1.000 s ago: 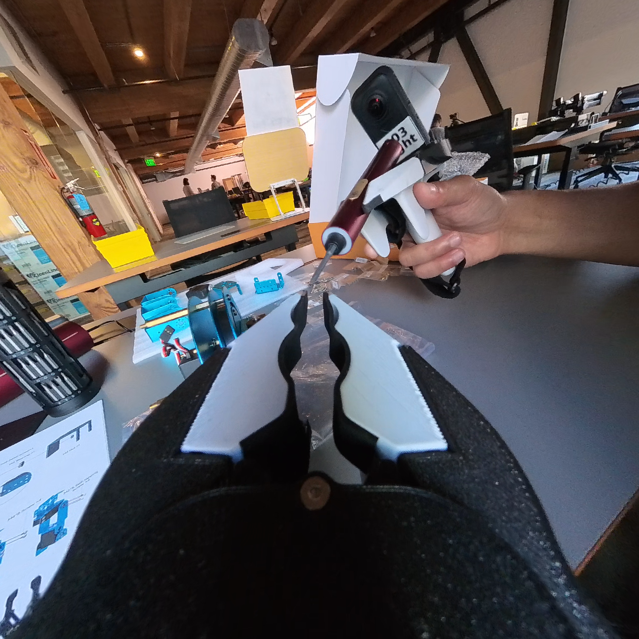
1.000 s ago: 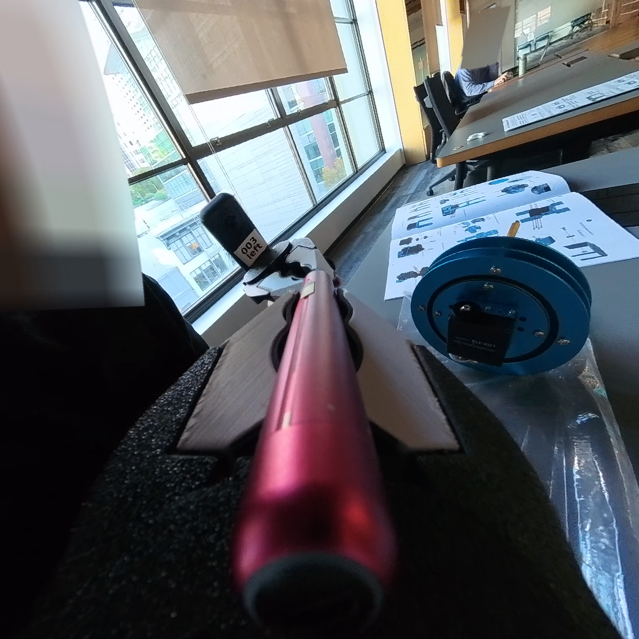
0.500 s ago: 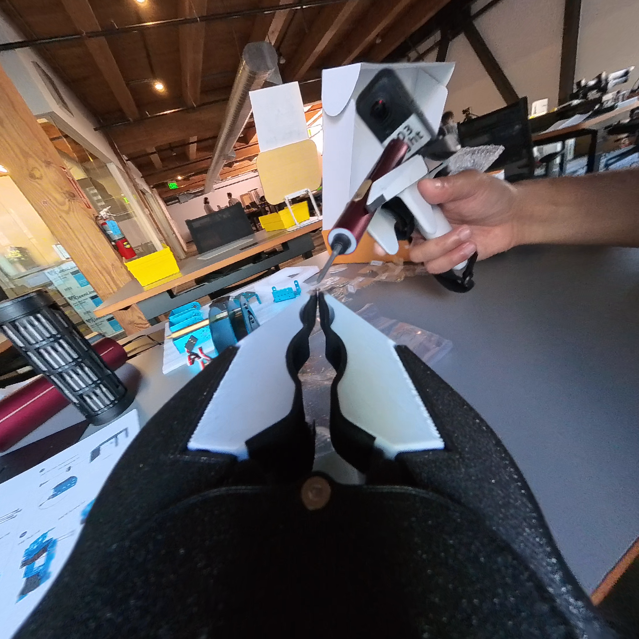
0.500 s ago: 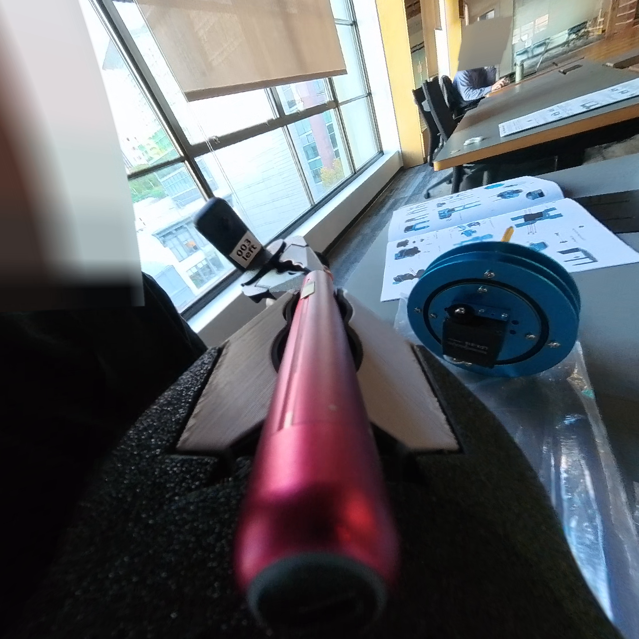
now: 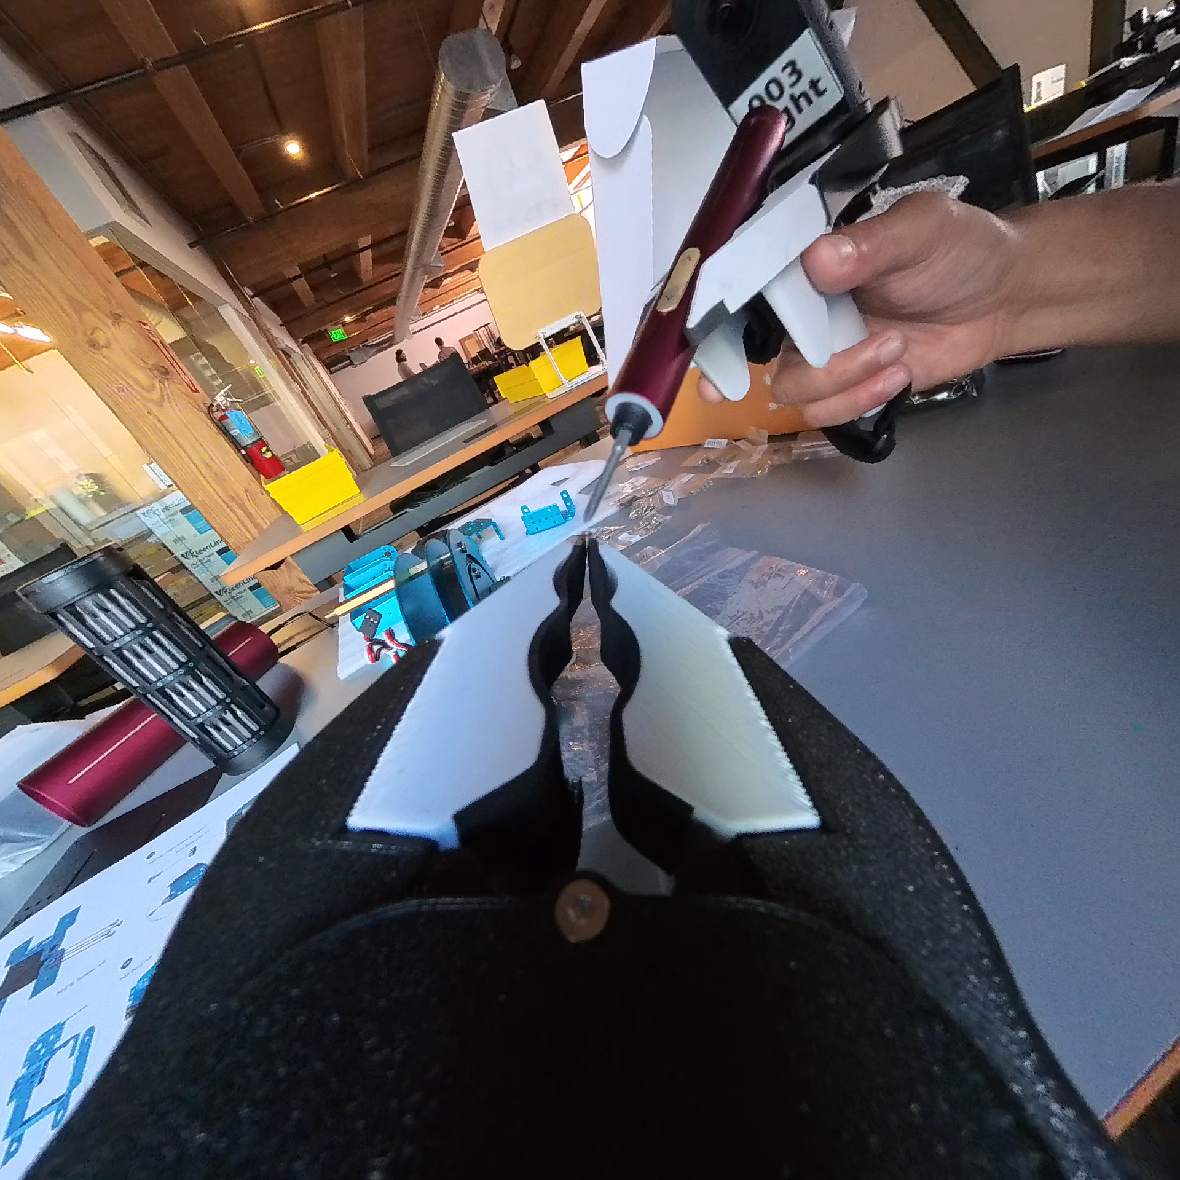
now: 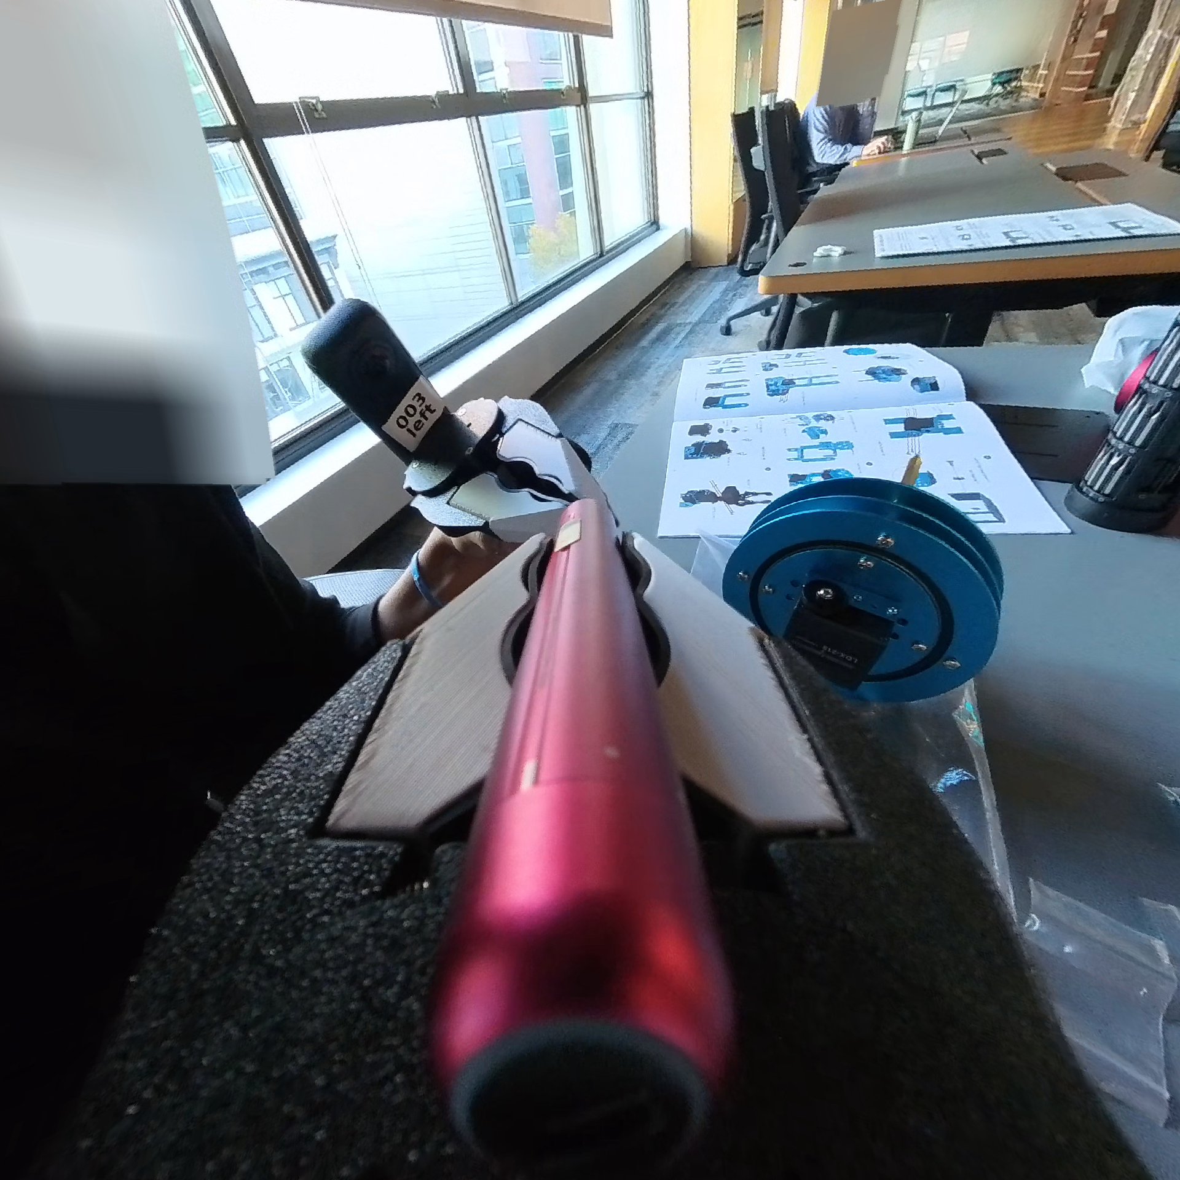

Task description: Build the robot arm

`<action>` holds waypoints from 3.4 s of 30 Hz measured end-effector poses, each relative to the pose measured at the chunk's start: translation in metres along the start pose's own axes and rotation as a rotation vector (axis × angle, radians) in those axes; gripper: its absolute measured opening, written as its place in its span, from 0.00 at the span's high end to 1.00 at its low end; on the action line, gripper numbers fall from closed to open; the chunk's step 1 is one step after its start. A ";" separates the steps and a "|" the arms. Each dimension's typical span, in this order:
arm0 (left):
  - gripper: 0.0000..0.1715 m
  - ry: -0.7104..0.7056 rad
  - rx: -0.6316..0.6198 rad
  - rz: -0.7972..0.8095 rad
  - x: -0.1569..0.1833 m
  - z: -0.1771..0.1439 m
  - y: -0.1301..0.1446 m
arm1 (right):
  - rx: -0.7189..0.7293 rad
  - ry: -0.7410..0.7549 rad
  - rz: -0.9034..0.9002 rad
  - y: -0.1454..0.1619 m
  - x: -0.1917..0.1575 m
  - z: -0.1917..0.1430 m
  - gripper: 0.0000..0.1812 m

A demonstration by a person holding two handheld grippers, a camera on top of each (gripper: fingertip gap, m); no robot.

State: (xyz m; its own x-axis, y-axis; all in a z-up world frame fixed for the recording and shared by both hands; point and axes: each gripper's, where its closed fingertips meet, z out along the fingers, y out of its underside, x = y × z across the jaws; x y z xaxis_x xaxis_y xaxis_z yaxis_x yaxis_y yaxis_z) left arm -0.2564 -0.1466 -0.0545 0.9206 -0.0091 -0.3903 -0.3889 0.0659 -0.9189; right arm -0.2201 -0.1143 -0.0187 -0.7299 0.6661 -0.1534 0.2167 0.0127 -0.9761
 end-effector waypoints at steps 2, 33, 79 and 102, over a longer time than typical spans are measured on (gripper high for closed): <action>1.00 -0.001 0.006 -0.002 -0.001 -0.001 -0.001 | -0.001 0.006 -0.003 0.000 0.001 -0.001 0.87; 1.00 0.036 -0.089 0.111 0.010 -0.004 0.014 | -0.127 0.032 -0.107 0.014 -0.004 0.005 0.87; 0.97 0.029 -0.028 0.106 0.013 -0.006 0.002 | -0.077 -0.038 -0.043 0.009 -0.008 0.003 0.88; 0.99 0.054 -0.045 0.140 0.018 -0.008 0.001 | -0.107 -0.030 -0.086 0.008 -0.013 0.003 0.88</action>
State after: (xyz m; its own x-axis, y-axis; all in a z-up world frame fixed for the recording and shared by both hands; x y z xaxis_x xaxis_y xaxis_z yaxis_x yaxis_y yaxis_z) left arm -0.2411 -0.1547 -0.0631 0.8549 -0.0564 -0.5158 -0.5152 0.0257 -0.8567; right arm -0.2107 -0.1256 -0.0252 -0.7675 0.6366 -0.0757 0.2193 0.1498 -0.9641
